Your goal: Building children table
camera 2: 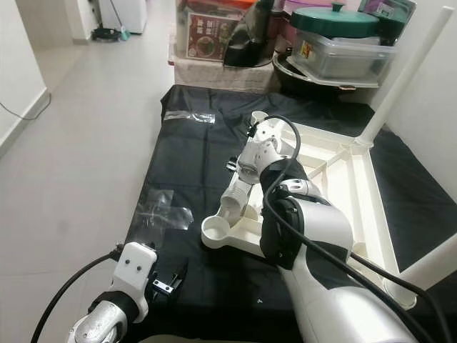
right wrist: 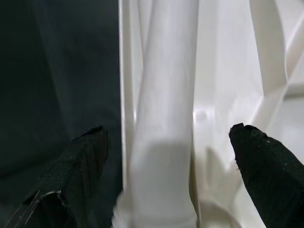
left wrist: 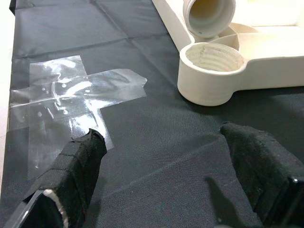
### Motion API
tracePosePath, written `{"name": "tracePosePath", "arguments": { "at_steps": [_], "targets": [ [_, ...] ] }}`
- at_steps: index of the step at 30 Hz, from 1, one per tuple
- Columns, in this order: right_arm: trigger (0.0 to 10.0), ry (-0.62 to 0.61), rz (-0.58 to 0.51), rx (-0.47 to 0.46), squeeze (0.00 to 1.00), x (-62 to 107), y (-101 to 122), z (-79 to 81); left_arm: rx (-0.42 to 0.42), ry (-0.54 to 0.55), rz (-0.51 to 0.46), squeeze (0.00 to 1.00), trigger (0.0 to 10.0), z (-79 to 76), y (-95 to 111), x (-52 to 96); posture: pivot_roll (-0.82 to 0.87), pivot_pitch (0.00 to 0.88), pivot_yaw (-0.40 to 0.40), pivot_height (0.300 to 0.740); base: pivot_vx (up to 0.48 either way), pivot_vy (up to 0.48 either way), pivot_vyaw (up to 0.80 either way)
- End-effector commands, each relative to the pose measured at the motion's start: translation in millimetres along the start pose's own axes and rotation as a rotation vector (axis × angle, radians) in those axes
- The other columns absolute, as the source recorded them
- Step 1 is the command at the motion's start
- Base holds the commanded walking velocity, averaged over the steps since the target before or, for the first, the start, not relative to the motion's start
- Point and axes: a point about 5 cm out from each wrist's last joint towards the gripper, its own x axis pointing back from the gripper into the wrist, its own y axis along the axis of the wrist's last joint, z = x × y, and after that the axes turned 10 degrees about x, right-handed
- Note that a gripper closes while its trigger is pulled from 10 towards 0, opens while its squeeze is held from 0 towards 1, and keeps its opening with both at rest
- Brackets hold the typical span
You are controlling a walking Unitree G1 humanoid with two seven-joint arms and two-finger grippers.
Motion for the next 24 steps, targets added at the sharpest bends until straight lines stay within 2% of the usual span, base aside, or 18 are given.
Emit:
{"name": "tracePosePath", "arguments": {
  "at_steps": [1,11,24],
  "targets": [
    [10.0,0.008,0.053,0.003,0.0,3.1,-2.6,3.2,0.001,0.001,0.023,0.0,10.0,-1.2,-3.9,-0.8,0.08,0.065,-0.121,0.74,0.0,0.0,0.0],
    [10.0,0.039,0.153,0.011,0.0,5.5,-14.8,16.1,-0.001,0.003,0.023,0.0,10.0,-1.7,-3.5,-1.3,0.08,0.067,-0.123,0.74,0.0,0.0,0.0],
    [10.0,0.036,0.168,0.044,0.0,0.7,-26.2,23.6,0.001,0.005,0.021,0.0,10.0,-1.5,-2.8,-0.9,0.08,0.067,-0.124,0.74,0.0,0.0,0.0]
  ]
}}
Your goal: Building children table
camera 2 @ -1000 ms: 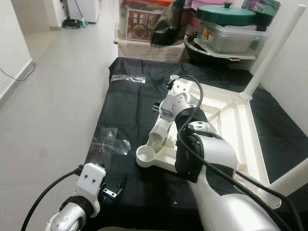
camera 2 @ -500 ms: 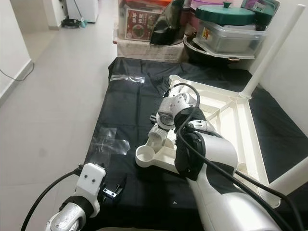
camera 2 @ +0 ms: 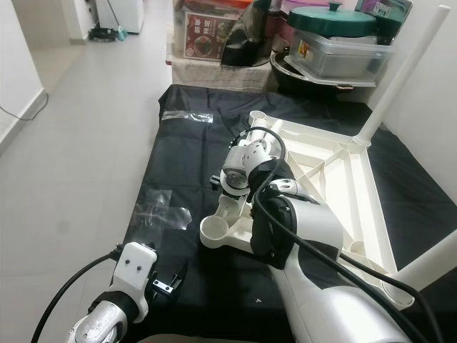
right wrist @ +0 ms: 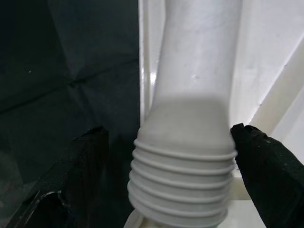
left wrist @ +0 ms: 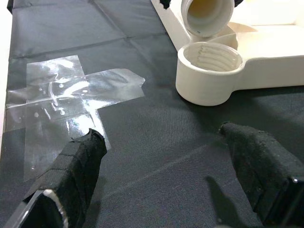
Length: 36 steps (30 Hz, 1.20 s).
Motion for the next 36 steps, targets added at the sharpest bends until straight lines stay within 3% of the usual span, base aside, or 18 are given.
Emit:
{"name": "tracePosePath", "arguments": {
  "at_steps": [1,9,10,11,12,13,15,16,25,30,33,36],
  "targets": [
    [10.0,-0.01,0.015,-0.005,0.0,-1.9,-2.2,-1.8,0.0,0.001,0.018,0.0,10.0,-1.8,-2.4,-0.8,0.08,0.069,-0.125,0.74,0.0,0.0,0.0],
    [9.6,-0.03,0.017,-0.015,0.0,-6.5,-5.1,-5.0,-0.002,0.004,0.016,0.0,10.0,-1.9,-2.3,-0.1,0.08,0.072,-0.125,0.74,0.0,0.0,0.0],
    [8.2,-0.033,0.016,-0.019,0.0,-7.4,-5.5,-5.7,-0.003,0.003,0.017,0.0,10.0,-1.9,-2.5,0.0,0.08,0.072,-0.125,0.74,0.0,0.0,0.0],
    [4.5,-0.035,0.017,-0.024,0.0,-8.1,-5.9,-6.4,-0.004,0.003,0.017,0.0,10.0,-1.9,-2.6,0.0,0.08,0.072,-0.125,0.74,0.0,0.0,0.0],
    [4.5,-0.036,0.018,-0.027,0.0,-8.6,-6.1,-6.8,-0.004,0.003,0.017,0.0,10.0,-2.0,-2.6,0.0,0.08,0.072,-0.125,0.74,0.0,0.0,0.0],
    [0.5,-0.042,0.019,-0.038,0.0,-9.9,-6.8,-8.0,-0.005,0.002,0.017,0.0,10.0,-2.1,-2.6,0.1,0.08,0.074,-0.124,0.74,0.0,0.0,0.0],
    [0.5,-0.047,0.019,-0.044,0.0,-10.8,-7.2,-8.9,-0.005,0.002,0.017,0.0,10.0,-2.2,-2.7,0.3,0.08,0.074,-0.124,0.74,0.0,0.0,0.0],
    [0.0,-0.046,0.018,-0.044,0.0,-11.6,-7.6,-9.5,-0.004,0.002,0.017,0.0,10.0,-2.2,-2.5,0.3,0.08,0.074,-0.125,0.74,0.0,0.0,0.0],
    [0.0,-0.037,-0.007,-0.032,0.0,-13.2,-7.1,-9.2,-0.002,0.003,0.016,0.0,10.0,-2.3,-2.6,0.2,0.08,0.074,-0.125,0.74,0.0,0.0,0.0],
    [0.0,-0.04,-0.089,-0.044,0.0,-8.4,4.1,-10.3,-0.003,0.003,0.019,0.0,10.0,-2.5,-3.6,0.4,0.08,0.059,-0.127,0.74,0.0,0.0,0.0],
    [0.0,-0.083,-0.193,-0.138,0.0,0.0,22.7,-21.4,-0.004,0.003,0.022,0.0,10.0,-2.4,-4.8,0.9,0.08,0.055,-0.122,0.74,0.0,0.0,0.0],
    [0.0,-0.095,-0.249,-0.144,0.0,2.9,29.7,-25.5,-0.004,0.002,0.022,0.0,10.0,-1.9,-5.0,1.0,0.08,0.048,-0.121,0.74,0.0,0.0,0.0]
  ]
}}
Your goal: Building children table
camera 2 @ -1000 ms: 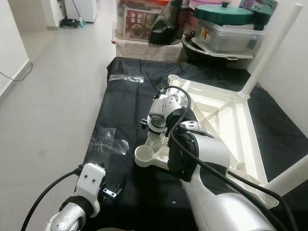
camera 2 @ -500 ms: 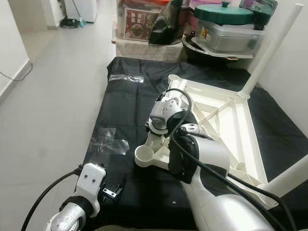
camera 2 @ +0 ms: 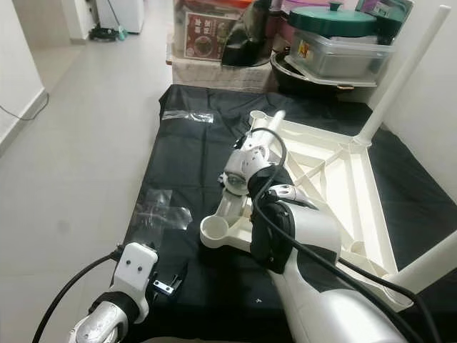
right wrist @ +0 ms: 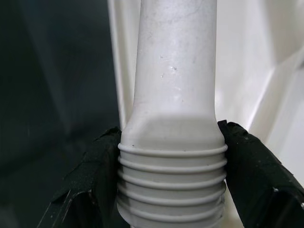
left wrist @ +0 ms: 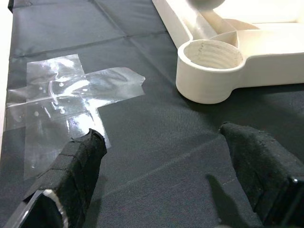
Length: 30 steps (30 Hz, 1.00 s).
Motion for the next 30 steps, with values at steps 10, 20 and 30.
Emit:
{"name": "tracePosePath", "arguments": {
  "at_steps": [10,20,30],
  "targets": [
    [0.0,0.345,-0.576,0.108,0.0,35.4,59.5,19.4,0.01,0.003,0.015,0.0,10.0,1.5,-4.2,2.0,0.09,0.038,-0.113,0.74,0.0,0.0,0.0],
    [0.0,0.648,-0.761,0.174,0.0,48.5,58.3,23.2,0.084,0.029,-0.02,0.0,10.0,7.7,2.2,2.3,0.09,0.041,-0.109,0.74,0.0,0.0,0.0],
    [10.0,1.329,-0.737,0.401,0.0,51.1,-3.8,-18.7,0.536,-0.005,-0.272,0.0,10.0,64.5,55.3,17.2,0.09,0.046,-0.106,0.74,0.0,0.0,0.0]
  ]
}}
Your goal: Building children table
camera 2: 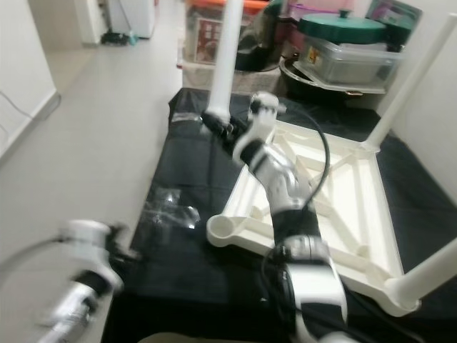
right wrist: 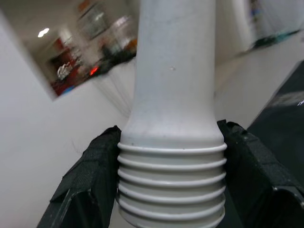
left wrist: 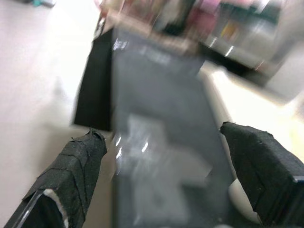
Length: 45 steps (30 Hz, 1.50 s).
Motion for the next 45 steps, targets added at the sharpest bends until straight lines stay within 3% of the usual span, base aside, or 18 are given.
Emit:
{"name": "tracePosePath", "arguments": {
  "at_steps": [1,3,4,6,8,10,11,13,18,19,20,27,31,39,45],
  "targets": [
    [10.0,0.208,0.013,0.054,0.0,13.6,4.8,12.0,0.126,-0.098,0.028,0.0,10.0,-2.4,4.4,3.9,0.09,0.047,-0.104,0.74,0.0,0.0,0.0],
    [10.0,0.265,0.042,0.061,0.0,21.0,0.6,14.1,0.148,-0.12,0.023,0.0,10.0,-1.6,8.7,5.0,0.09,0.047,-0.103,0.74,0.0,0.0,0.0],
    [10.0,0.331,0.092,0.08,0.0,31.0,-6.1,15.7,0.165,-0.155,0.023,1.0,10.0,-1.9,13.2,6.7,0.09,0.046,-0.104,0.74,0.0,0.0,0.0],
    [10.0,0.331,0.092,0.08,0.0,31.0,-6.1,15.7,0.165,-0.155,0.023,1.0,10.0,-1.9,13.2,6.7,0.09,0.046,-0.104,0.74,0.0,0.0,0.0],
    [10.0,0.426,0.199,0.088,0.0,50.5,-21.7,17.6,0.165,-0.256,0.04,1.0,10.0,-10.2,20.2,11.7,0.09,0.045,-0.107,0.74,0.0,0.0,0.0],
    [10.0,0.457,0.247,0.087,0.0,58.2,-28.8,17.6,0.175,-0.308,0.049,1.0,10.0,-15.2,22.3,14.3,0.09,0.045,-0.107,0.74,0.0,0.0,0.0],
    [10.0,0.491,0.294,0.083,0.0,66.6,-35.6,18.9,0.213,-0.366,0.055,0.0,10.0,-20.1,26.3,17.4,0.09,0.045,-0.107,0.74,0.0,0.0,0.0],
    [10.0,0.491,0.294,0.083,0.0,66.6,-35.6,18.9,0.213,-0.366,0.055,0.0,10.0,-20.1,26.3,17.4,0.09,0.045,-0.107,0.74,0.0,0.0,0.0],
    [10.0,0.577,0.397,0.087,0.0,87.6,-51.1,23.6,0.28,-0.473,0.063,0.0,10.0,-26.4,36.0,24.6,0.09,0.044,-0.108,0.74,0.0,0.0,0.0],
    [10.0,0.577,0.397,0.087,0.0,87.6,-51.1,23.6,0.28,-0.473,0.063,0.0,10.0,-26.4,36.0,24.6,0.09,0.044,-0.108,0.74,0.0,0.0,0.0],
    [10.0,0.62,0.422,0.082,0.0,97.7,-54.3,26.1,0.293,-0.472,0.057,0.0,10.0,-22.6,40.3,26.4,0.09,0.044,-0.108,0.74,0.0,0.0,0.0],
    [10.0,0.653,0.436,0.086,0.0,106.6,-56.1,27.7,0.308,-0.452,0.034,0.0,10.0,-16.9,45.7,26.3,0.09,0.044,-0.108,0.74,0.0,0.0,0.0],
    [10.0,0.735,0.482,0.079,0.0,123.1,-62.8,34.8,0.333,-0.43,0.017,0.0,10.0,-7.4,51.7,28.6,0.09,0.049,-0.103,0.74,0.0,0.0,0.0],
    [10.0,0.811,0.548,0.092,0.0,133.5,-71.3,41.8,0.366,-0.461,-0.001,0.0,10.0,-7.9,58.9,28.7,0.08,0.045,-0.103,0.74,0.0,0.0,0.0],
    [10.0,0.851,0.595,0.106,0.0,141.0,-75.9,44.3,0.462,-0.512,-0.081,0.0,10.0,-7.5,71.6,30.5,0.08,0.034,-0.098,0.74,0.0,0.0,0.0]
  ]
}}
